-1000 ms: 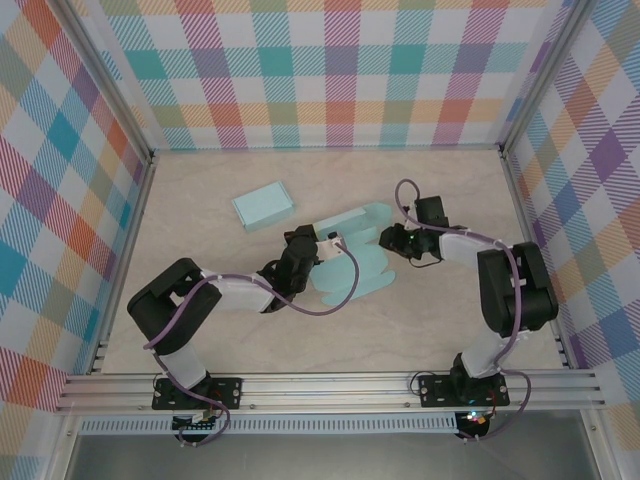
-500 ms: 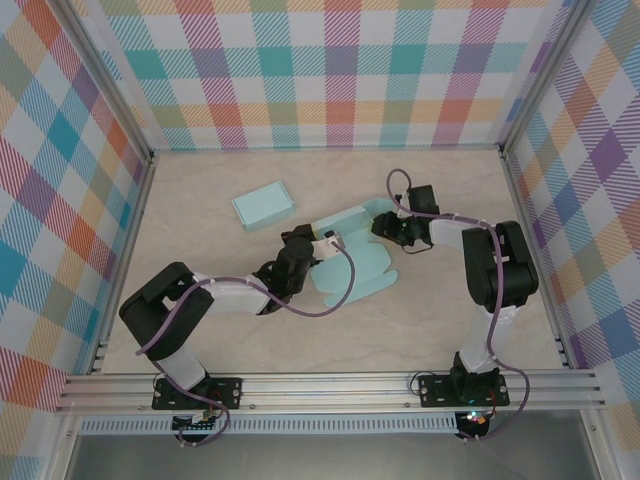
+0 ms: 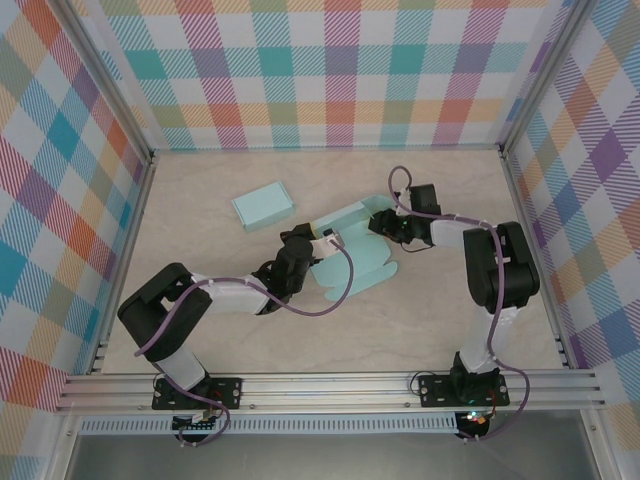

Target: Fold the paper box

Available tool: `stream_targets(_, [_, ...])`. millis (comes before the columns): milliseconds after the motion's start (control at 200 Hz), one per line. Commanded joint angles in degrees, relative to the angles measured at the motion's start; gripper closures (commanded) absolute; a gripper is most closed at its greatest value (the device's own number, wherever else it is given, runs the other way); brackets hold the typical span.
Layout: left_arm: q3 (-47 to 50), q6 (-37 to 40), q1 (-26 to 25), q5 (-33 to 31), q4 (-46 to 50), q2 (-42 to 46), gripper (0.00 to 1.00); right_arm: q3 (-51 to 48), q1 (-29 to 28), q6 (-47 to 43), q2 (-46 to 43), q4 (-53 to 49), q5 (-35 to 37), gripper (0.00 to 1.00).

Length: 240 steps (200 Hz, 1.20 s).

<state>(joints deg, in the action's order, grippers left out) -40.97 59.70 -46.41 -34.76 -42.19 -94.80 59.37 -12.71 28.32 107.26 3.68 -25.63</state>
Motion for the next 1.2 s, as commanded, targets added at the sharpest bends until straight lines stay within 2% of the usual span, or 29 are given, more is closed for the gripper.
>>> stream_targets(0, [-1.15, -0.99, 0.42, -0.48, -1.12, -0.89, 1.00, -1.23, -0.02, 0.45, -3.18, 1.43, -0.93, 0.61])
stream_targets(195, [-1.61, -0.77, 0.42, -0.41, -0.70, -1.84, 1.00, -2.70, -0.03, 1.27, -4.87, 3.15, -0.92, 0.64])
stream_targets(630, [-3.22, -2.13, 0.23, -0.13, 0.22, -4.19, 1.00, -5.45, -0.14, 7.37, -3.16, 12.96, -5.45, 0.60])
stream_targets(770, [-3.82, -2.40, 0.08, -0.37, 0.19, -5.07, 1.00, -6.45, -0.44, 10.26, -2.48, 17.05, -7.97, 0.65])
stream_targets(960, [-4.97, -2.39, -0.24, -0.76, 0.35, -6.47, 1.00, -7.08, -1.54, 11.47, -0.51, 18.11, -7.61, 0.68])
stream_targets(1030, [-5.28, -2.40, -0.30, -0.84, 0.27, -6.81, 1.00, -6.99, -2.03, 11.89, 0.52, 18.49, -7.60, 0.67])
stream_targets(1195, [-5.84, -2.01, -0.43, -1.22, 0.57, -7.46, 1.00, -6.55, -3.02, 12.71, 2.43, 18.90, -7.77, 0.56])
